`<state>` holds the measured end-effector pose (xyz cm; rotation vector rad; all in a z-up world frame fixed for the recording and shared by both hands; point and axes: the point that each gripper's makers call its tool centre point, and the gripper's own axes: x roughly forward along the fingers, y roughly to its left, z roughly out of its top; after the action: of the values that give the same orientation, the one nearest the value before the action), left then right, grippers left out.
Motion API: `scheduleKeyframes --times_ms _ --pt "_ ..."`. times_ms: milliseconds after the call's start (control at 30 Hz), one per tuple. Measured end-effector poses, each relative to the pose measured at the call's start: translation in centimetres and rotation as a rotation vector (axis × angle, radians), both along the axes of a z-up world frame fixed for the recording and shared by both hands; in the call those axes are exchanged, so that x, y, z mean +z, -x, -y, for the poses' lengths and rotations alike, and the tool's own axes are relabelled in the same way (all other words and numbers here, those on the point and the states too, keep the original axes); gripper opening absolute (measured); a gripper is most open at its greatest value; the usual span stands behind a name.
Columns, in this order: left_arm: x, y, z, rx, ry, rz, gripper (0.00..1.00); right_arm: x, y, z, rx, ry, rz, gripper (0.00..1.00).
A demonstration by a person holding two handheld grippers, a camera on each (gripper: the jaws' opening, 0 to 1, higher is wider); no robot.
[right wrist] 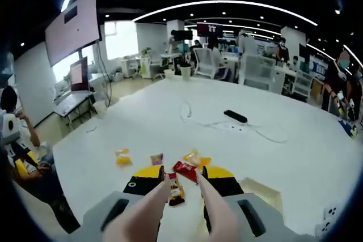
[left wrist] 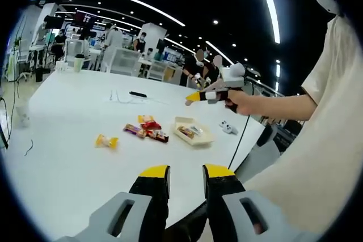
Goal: Place the target food into the container with the food tongs after gripping and lifting it, then release it inside without dropping or visibly crushing the food.
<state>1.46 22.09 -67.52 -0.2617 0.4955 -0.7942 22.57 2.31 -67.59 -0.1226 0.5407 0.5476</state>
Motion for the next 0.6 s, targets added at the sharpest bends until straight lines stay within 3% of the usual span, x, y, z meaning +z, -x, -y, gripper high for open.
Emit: scheduleKeyframes --times_ms 333,600 --pt "-0.2 0.0 0.0 0.003 0.010 -0.008 0.22 -0.5 0.3 -5.2 0.094 -0.012 -0.013 0.27" --pt "-0.4 0.0 -2.1 0.042 0.009 -0.014 0.22 -1.7 1.1 -7.8 0.160 -0.001 -0.039 0.27"
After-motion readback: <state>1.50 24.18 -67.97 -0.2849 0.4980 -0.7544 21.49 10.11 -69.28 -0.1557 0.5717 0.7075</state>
